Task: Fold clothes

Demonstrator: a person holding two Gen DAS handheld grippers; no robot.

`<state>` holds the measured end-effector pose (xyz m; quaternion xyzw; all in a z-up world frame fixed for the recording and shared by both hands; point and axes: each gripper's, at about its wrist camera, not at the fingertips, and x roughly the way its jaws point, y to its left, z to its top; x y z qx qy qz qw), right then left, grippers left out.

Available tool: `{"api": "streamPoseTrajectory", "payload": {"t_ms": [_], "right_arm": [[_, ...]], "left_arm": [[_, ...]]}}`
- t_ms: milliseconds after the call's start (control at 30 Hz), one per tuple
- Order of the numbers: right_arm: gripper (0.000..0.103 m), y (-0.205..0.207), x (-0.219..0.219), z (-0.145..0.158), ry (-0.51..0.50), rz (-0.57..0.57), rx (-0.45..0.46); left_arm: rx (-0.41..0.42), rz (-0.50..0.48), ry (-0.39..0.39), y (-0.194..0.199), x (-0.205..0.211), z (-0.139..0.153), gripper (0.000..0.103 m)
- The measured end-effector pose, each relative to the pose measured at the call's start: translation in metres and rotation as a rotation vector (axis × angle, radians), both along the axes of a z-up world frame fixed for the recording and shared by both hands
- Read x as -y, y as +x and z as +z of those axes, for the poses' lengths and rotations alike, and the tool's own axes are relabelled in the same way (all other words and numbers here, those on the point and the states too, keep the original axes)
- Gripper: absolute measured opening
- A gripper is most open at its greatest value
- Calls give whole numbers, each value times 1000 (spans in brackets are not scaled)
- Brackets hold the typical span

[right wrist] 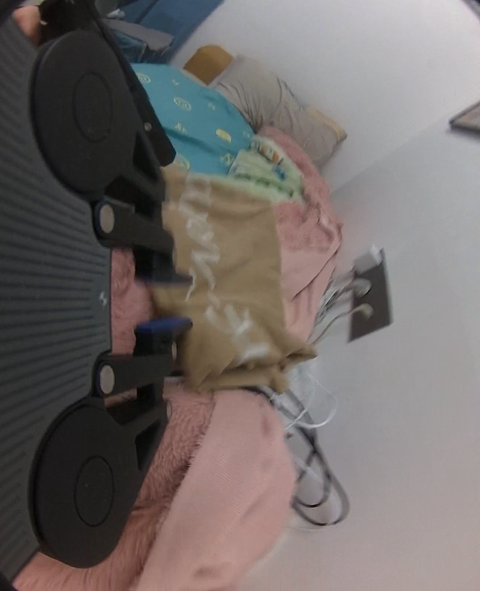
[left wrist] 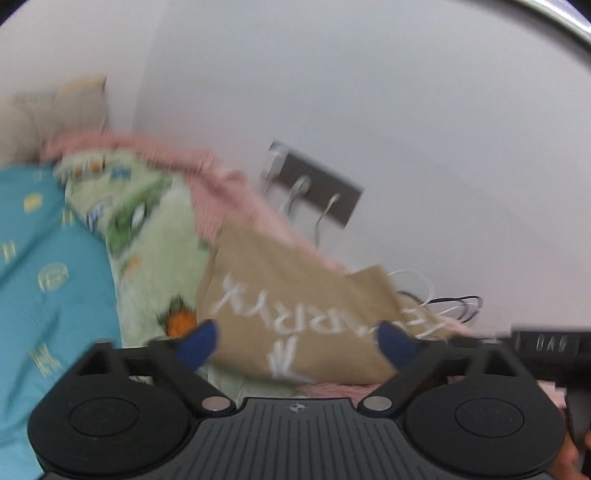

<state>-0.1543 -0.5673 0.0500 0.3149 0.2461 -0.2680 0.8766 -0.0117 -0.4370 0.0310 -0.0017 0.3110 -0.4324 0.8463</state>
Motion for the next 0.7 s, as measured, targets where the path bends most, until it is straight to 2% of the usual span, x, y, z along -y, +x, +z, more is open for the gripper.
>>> {"api": "streamPoseTrajectory", "payload": {"t_ms": [67, 233, 367, 500, 600, 700], "right_arm": [[102, -10, -13, 16, -52, 4, 36], [101, -38, -59, 47, -183, 50, 61], [101, -63, -97, 59, -273, 77, 73], [101, -86, -132, 64, -352, 91, 97], [101, -104, -156, 66, -397, 93, 125], [101, -118, -178, 67, -434, 88, 151]], "left_arm": [[75, 6, 5, -21, -12, 18, 103], [145, 40, -25, -65, -50, 52, 103], [216, 74, -29, -100, -84, 68, 103], [335, 138, -26, -142, -121, 82, 103], [391, 176, -51, -166, -146, 87, 103], [398, 206, -82, -182, -168, 86, 103]]}}
